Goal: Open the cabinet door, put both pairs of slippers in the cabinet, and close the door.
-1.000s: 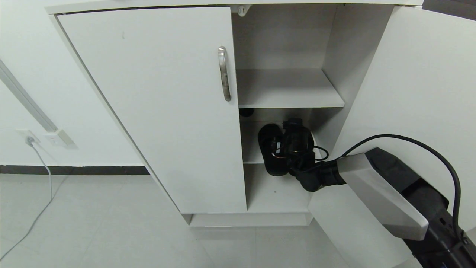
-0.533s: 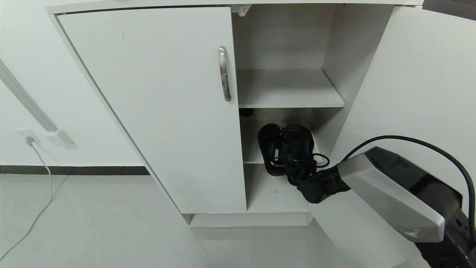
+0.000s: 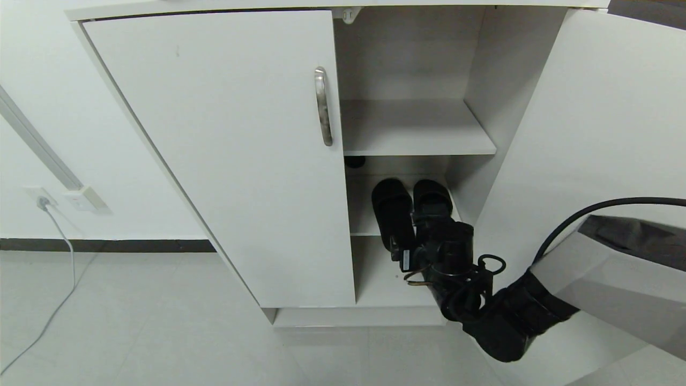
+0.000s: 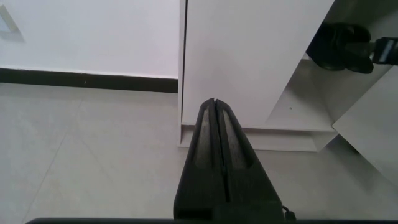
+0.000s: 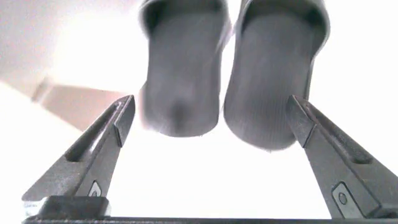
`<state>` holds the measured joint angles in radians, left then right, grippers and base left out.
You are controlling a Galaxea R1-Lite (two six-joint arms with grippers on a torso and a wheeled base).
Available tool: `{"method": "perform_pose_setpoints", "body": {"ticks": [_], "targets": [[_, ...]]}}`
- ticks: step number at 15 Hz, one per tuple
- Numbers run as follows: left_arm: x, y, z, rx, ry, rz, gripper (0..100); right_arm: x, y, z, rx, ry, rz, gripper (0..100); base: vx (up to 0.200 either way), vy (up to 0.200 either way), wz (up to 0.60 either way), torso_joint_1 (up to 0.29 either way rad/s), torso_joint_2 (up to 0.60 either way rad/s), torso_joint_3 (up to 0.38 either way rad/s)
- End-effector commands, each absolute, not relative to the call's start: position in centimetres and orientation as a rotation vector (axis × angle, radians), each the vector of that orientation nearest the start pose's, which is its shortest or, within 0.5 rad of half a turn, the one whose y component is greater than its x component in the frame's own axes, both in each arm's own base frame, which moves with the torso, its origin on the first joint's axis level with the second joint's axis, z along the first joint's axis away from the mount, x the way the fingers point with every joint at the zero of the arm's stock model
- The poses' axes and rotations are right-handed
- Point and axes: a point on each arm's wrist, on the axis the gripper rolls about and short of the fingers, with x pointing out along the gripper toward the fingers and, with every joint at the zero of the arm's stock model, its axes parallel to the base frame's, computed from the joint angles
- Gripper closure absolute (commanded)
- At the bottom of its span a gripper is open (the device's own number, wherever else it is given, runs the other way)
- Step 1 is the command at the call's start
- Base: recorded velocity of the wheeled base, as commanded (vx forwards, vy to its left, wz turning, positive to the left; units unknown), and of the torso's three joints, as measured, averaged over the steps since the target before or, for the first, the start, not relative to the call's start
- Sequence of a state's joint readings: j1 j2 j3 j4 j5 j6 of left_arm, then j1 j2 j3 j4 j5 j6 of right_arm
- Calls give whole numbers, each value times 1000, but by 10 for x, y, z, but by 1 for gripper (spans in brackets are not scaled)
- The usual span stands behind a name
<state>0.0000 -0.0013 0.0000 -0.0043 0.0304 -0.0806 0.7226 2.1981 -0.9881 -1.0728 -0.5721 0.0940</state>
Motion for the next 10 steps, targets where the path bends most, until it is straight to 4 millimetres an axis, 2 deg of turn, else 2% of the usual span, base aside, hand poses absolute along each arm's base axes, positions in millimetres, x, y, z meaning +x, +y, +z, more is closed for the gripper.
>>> {"method": "perform_pose_setpoints", "body": {"ticks": [1,7,10], "targets": [[-23,1,76,-81,-6,32,100,287,261,107,19,103,191,0,0,0,0,0,0,0],[-23,1,76,-81,-6,29,100,283,264,106,19,105,194,0,-200,0,0,2,2,3],[-23,1,76,-83,-6,30,100,281,261,103,17,105,194,0,0,0,0,0,0,0]]}}
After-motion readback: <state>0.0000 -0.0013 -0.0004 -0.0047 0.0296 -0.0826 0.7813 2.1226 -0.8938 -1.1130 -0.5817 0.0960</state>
